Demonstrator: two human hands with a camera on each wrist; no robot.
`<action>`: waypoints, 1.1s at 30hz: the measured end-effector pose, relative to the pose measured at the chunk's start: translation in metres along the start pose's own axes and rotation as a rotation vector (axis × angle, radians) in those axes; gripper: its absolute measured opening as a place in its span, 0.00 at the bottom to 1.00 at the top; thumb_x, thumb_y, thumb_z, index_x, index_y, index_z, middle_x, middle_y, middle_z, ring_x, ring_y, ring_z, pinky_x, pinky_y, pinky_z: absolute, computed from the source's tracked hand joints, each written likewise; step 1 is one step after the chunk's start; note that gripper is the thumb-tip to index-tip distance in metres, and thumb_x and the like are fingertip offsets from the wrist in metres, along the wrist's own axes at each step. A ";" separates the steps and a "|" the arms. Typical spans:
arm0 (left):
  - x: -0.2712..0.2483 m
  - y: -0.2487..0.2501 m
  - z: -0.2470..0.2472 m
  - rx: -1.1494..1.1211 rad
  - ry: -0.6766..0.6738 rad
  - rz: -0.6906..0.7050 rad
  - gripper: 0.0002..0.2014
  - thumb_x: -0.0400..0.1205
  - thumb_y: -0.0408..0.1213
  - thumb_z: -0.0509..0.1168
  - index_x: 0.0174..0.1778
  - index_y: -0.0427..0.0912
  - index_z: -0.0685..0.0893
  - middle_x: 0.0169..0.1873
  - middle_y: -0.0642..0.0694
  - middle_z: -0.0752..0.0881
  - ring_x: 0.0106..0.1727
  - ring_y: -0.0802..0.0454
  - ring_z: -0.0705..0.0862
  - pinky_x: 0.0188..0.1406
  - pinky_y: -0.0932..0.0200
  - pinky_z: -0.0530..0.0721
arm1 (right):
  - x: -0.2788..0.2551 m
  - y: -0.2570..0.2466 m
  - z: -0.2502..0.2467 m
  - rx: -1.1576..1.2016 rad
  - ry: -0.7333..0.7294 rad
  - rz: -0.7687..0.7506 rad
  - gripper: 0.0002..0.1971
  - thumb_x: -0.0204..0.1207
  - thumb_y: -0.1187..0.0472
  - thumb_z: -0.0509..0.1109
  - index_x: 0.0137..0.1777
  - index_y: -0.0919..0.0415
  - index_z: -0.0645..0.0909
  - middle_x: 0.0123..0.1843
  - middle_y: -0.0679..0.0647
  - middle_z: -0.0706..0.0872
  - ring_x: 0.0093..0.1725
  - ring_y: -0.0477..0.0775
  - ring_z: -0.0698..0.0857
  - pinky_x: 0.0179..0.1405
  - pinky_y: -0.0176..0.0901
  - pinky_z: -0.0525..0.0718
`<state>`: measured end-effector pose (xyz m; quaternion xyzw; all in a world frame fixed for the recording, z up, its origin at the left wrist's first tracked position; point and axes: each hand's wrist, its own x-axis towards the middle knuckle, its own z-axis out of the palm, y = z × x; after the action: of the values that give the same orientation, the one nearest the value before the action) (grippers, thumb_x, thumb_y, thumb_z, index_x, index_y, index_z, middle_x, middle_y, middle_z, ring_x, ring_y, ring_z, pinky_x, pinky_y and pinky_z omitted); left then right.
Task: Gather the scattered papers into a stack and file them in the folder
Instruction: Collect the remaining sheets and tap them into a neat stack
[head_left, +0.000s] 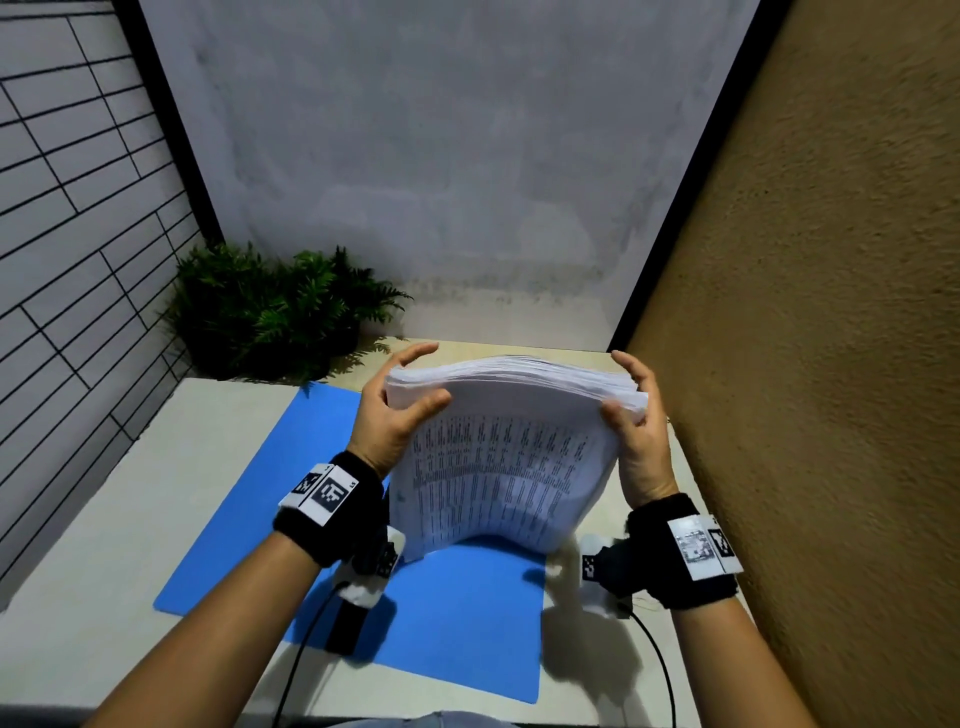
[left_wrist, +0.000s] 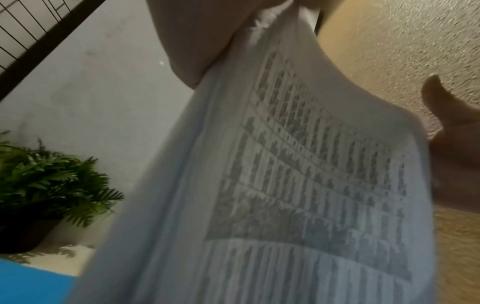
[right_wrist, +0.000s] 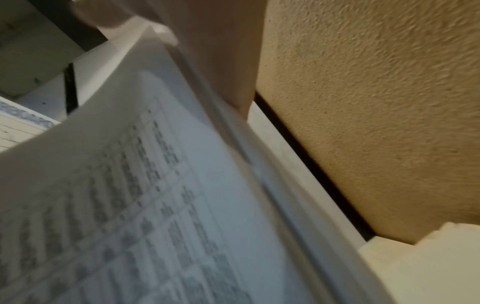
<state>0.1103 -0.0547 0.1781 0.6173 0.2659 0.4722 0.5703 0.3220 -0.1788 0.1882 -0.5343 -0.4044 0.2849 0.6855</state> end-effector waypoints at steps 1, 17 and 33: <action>0.000 -0.004 -0.003 0.006 -0.021 -0.079 0.34 0.47 0.62 0.78 0.48 0.53 0.83 0.41 0.59 0.90 0.42 0.65 0.87 0.44 0.67 0.86 | -0.001 0.006 -0.002 -0.004 -0.023 0.055 0.29 0.53 0.47 0.81 0.56 0.47 0.77 0.52 0.49 0.84 0.50 0.47 0.86 0.44 0.32 0.86; 0.003 -0.008 -0.010 0.019 -0.131 -0.253 0.40 0.33 0.62 0.80 0.41 0.52 0.82 0.30 0.67 0.90 0.36 0.71 0.87 0.34 0.75 0.84 | 0.014 -0.037 0.014 -0.360 0.105 -0.118 0.37 0.61 0.52 0.79 0.70 0.55 0.69 0.62 0.55 0.81 0.62 0.45 0.80 0.60 0.35 0.79; 0.014 -0.018 -0.006 0.038 -0.066 -0.296 0.41 0.30 0.64 0.78 0.38 0.49 0.82 0.26 0.65 0.90 0.32 0.71 0.87 0.32 0.75 0.84 | 0.016 -0.065 0.052 -1.600 -0.406 -0.205 0.46 0.74 0.36 0.60 0.82 0.56 0.40 0.85 0.54 0.51 0.84 0.57 0.48 0.78 0.69 0.46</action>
<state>0.1144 -0.0365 0.1645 0.5973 0.3440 0.3570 0.6304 0.2827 -0.1567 0.2606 -0.7590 -0.6472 -0.0616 0.0352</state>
